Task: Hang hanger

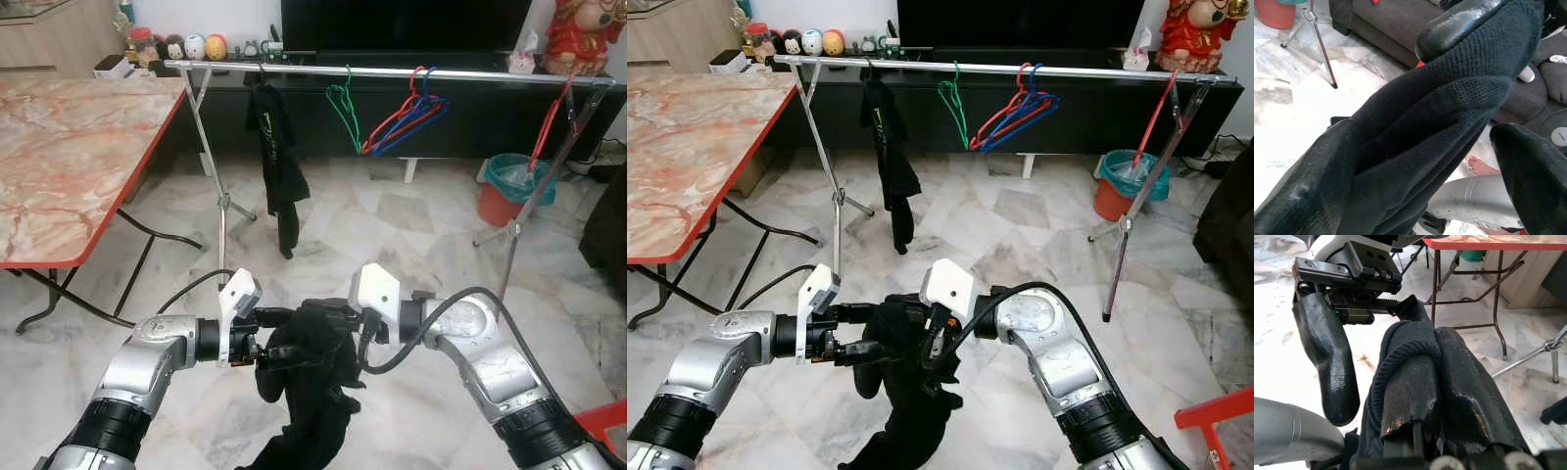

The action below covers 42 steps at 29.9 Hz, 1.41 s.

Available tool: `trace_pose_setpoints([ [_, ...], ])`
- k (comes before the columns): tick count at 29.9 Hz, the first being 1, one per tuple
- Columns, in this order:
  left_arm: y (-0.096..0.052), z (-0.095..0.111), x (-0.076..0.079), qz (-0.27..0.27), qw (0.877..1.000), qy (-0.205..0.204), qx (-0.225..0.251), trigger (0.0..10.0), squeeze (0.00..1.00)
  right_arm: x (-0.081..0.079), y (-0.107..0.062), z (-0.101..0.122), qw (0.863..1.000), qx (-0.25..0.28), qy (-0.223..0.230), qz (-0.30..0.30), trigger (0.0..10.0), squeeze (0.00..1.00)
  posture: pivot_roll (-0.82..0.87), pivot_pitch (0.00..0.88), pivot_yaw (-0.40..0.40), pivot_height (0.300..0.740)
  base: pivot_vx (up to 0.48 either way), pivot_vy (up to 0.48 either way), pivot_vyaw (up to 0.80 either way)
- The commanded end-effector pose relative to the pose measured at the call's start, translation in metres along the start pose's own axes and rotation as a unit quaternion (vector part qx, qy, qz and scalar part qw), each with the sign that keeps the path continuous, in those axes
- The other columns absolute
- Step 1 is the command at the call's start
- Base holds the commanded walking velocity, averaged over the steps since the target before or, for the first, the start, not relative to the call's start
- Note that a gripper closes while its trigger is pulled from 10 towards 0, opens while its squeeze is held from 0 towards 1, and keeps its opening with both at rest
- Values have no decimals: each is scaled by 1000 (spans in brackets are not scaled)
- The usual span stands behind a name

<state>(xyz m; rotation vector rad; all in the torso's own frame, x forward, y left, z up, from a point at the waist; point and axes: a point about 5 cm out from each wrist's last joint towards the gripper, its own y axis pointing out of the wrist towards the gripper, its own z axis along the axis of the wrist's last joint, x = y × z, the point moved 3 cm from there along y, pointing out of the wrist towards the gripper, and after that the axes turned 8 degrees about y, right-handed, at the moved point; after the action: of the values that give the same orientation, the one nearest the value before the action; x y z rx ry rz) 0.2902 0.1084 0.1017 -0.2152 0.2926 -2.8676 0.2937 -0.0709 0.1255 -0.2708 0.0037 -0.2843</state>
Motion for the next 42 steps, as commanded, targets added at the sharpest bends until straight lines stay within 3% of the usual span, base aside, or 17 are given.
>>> trace_pose_setpoints([
  [1,0,0,-1,3,1000,6,-1,10000,1000,-4,3,20,999,24,-26,16,10000,0,-87,0,37,740,0,0,0],
  [2,0,0,-2,11,1000,11,-1,10000,612,-5,4,22,999,26,-27,20,10000,0,-89,0,36,740,0,0,0],
  [3,0,0,-4,16,1000,14,-1,10000,612,-6,4,22,999,26,-28,21,10000,0,-87,0,36,740,0,0,0],
  [4,0,0,-4,18,1000,14,-1,10000,0,-6,4,23,999,26,-29,22,10000,0,-87,0,36,740,0,0,0],
  [16,0,-1,-7,33,999,8,5,10000,0,-11,9,29,998,34,-33,29,10000,0,-87,0,32,740,0,0,0],
  [17,0,0,-7,34,999,6,9,6745,0,-11,9,29,999,34,-32,28,10000,0,-87,0,32,740,0,0,0],
  [18,0,0,-8,35,999,4,10,902,0,-11,10,29,999,34,-31,28,10000,0,-87,0,32,740,0,0,0],
  [19,0,0,-8,36,999,3,11,902,0,-11,10,29,999,34,-31,28,10000,0,-87,0,32,740,0,0,0],
  [20,0,1,-8,35,999,2,12,0,0,-11,10,29,999,33,-30,28,10000,0,-86,0,32,740,0,0,0],
  [42,-2,3,-5,19,1000,1,13,0,0,-6,9,24,999,28,-27,11,10000,0,-79,0,40,740,0,0,0],
])
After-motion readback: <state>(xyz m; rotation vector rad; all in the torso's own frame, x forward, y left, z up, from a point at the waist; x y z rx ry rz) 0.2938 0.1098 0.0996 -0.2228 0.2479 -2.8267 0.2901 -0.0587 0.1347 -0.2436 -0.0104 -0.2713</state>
